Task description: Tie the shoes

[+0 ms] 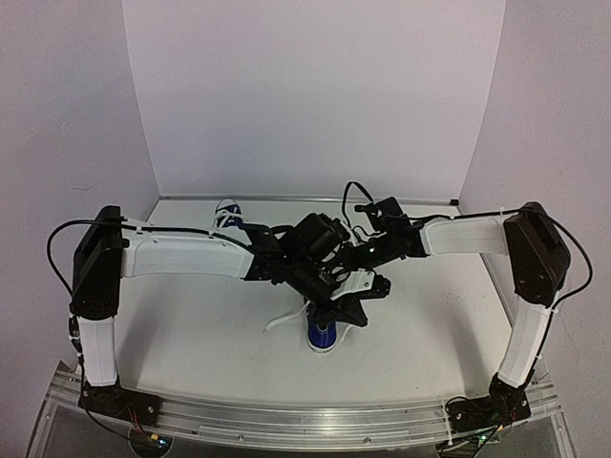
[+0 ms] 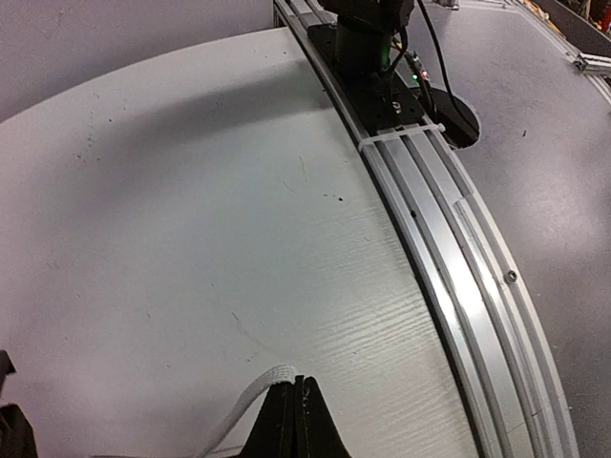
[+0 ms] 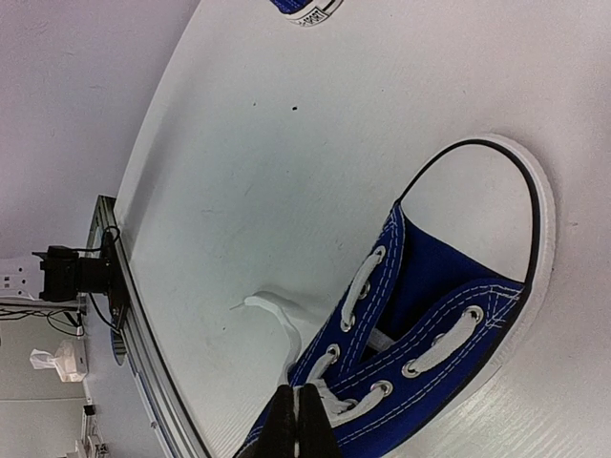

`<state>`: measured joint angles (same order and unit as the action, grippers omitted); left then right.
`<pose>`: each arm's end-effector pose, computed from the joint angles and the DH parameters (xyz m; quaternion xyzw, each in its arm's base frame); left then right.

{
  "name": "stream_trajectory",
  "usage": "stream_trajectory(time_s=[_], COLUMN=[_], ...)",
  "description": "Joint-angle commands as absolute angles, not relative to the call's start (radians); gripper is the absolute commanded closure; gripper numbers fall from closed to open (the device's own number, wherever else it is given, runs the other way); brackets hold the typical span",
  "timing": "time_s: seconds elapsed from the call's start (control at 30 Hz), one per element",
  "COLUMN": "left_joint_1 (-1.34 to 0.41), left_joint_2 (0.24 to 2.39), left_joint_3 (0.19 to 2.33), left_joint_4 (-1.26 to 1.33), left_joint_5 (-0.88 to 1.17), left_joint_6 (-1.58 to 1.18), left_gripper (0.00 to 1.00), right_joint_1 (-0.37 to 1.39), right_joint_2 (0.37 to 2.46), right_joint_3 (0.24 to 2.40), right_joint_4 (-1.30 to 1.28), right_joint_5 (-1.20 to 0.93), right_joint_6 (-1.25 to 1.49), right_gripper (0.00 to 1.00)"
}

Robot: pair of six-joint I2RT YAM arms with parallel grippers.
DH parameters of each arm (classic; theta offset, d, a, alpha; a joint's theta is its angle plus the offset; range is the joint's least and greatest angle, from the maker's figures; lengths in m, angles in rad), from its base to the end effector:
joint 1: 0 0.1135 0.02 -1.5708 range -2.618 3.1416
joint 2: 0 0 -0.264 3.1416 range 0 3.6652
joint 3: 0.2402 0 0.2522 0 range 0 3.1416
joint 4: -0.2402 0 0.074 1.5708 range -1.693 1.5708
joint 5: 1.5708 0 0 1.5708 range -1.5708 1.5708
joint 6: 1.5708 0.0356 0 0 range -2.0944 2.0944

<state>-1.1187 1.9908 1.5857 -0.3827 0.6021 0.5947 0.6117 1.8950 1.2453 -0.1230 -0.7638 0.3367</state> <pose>0.1781 -0.4130 0.2399 0.7412 0.4926 -0.3591 0.2810 0.3189 0.2538 0.1937 -0.2606 0.8271 0.4701 0.1640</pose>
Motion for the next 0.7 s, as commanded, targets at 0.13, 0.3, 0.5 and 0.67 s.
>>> stream_trajectory(time_s=[0.13, 0.3, 0.5, 0.67], left_joint_1=[-1.121, -1.121, -1.077, -0.947], left_joint_2=[2.112, 2.06, 1.819, 1.627], left_joint_3=[1.672, 1.592, 1.315, 1.049], left_joint_4=[-0.343, -0.243, -0.021, 0.168], left_joint_5=[0.542, 0.464, 0.382, 0.333], left_joint_6=[0.727, 0.672, 0.52, 0.31], left_gripper=[0.87, 0.55, 0.38, 0.39], right_joint_1=[0.609, 0.609, 0.614, 0.643], right_joint_2=[1.877, 1.881, 1.881, 1.881], right_joint_3=[1.284, 1.29, 1.291, 1.299], right_joint_4=[-0.109, -0.108, -0.102, -0.082], right_joint_5=[-0.784, -0.793, -0.805, -0.807], right_joint_6=[0.317, 0.324, 0.333, 0.349], right_gripper=[1.0, 1.0, 1.0, 1.0])
